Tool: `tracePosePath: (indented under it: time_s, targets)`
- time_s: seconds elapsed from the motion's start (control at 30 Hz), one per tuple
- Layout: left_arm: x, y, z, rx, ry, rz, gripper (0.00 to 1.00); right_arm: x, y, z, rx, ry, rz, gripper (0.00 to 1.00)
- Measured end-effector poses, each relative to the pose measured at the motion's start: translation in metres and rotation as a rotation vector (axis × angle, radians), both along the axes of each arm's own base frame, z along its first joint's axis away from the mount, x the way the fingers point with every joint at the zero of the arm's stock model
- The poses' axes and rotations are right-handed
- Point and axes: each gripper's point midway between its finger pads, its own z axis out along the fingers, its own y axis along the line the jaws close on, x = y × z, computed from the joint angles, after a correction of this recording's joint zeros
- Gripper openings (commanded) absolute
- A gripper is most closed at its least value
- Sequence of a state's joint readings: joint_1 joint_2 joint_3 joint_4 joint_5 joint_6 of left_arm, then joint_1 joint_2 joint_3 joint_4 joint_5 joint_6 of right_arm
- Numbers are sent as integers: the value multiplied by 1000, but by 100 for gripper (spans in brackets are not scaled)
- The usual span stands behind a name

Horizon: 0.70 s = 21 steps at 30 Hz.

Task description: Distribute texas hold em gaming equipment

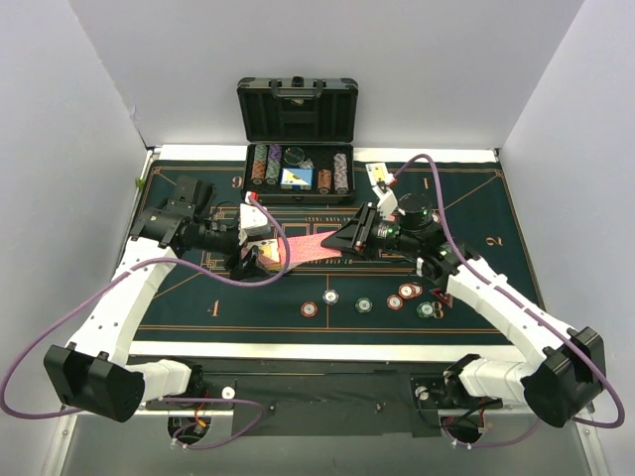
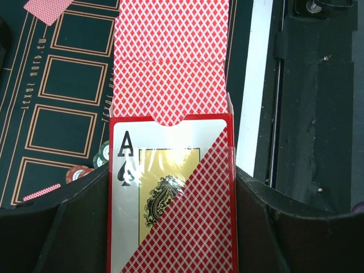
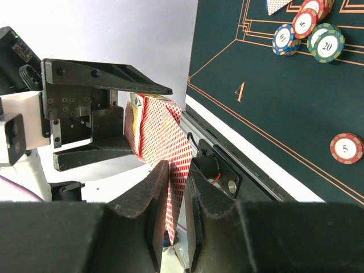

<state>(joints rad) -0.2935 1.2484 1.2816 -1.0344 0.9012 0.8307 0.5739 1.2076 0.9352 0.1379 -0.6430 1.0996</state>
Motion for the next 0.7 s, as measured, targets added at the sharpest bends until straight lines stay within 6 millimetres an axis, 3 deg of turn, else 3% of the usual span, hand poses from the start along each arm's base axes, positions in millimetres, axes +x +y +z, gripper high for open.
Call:
tracePosePath:
  time_s: [0.2, 0.47, 0.7]
  targets:
    - [1, 0, 2, -5, -3, 4, 4, 2, -5, 7, 15, -10, -14, 0]
    - [1, 0, 2, -5, -3, 5, 4, 1, -9, 11, 24, -6, -13, 0]
    - [1, 0, 2, -6, -3, 6, 3, 5, -36, 23, 49, -32, -71, 0]
